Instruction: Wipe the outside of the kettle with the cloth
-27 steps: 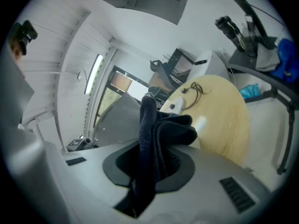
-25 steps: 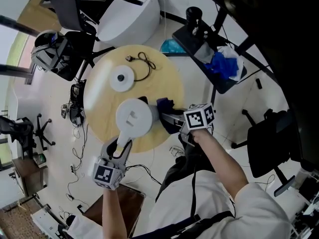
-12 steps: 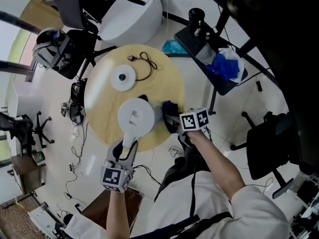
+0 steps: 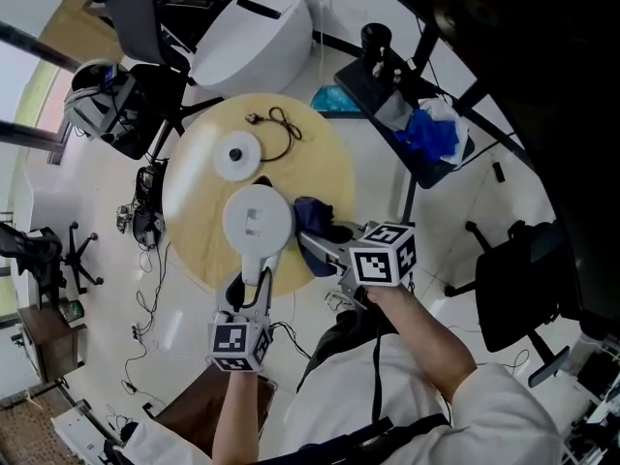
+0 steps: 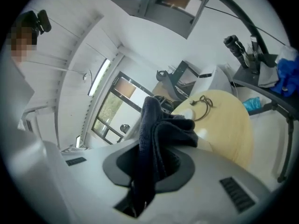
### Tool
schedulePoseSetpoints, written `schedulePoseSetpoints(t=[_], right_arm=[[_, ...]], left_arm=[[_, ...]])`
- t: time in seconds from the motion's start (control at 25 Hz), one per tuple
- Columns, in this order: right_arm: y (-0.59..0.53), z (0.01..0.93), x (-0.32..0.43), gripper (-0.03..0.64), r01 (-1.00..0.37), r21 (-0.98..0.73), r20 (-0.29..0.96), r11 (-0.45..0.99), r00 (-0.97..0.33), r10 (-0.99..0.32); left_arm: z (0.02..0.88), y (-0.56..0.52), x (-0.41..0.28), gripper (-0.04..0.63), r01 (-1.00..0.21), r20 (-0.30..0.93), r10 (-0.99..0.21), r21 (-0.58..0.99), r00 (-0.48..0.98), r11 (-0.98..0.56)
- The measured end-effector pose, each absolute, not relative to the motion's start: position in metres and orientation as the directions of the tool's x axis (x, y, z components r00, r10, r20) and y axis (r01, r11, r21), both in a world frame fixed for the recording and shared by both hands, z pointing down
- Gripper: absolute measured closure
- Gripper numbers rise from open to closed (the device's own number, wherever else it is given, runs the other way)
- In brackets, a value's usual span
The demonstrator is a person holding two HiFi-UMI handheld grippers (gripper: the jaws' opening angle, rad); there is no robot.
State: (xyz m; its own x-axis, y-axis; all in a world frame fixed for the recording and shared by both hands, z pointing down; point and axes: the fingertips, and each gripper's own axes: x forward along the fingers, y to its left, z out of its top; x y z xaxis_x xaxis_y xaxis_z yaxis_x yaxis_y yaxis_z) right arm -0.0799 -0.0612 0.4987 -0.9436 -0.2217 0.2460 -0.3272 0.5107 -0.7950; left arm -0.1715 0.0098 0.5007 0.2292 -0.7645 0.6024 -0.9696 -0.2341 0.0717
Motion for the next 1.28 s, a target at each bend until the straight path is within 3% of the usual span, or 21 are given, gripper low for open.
schedulePoseSetpoints(t=[0.48,1.04,1.28], right_arm=[[-0.051,0.466,-0.083,0.549,-0.277,-0.78,0.172,0.561,-0.957,-0.234],[-0.045,0.648,-0.081,0.549,-0.434,-0.842,0.413,0.319,-0.901,-0.137],[-0.043,0.692,-0.082,0.551,-0.497,-0.813,0.502,0.302,-0.862,-0.067]], left_arm=[[0.497,-0.001,-0.154,0.431,-0.99,0.632,-0.763,0.063,0.138,-0.127],[0.497,-0.002,-0.148,0.431,-0.995,0.62,-0.778,0.072,0.101,-0.072],[0.498,-0.003,-0.146,0.431,-0.997,0.621,-0.78,0.074,0.076,-0.038]])
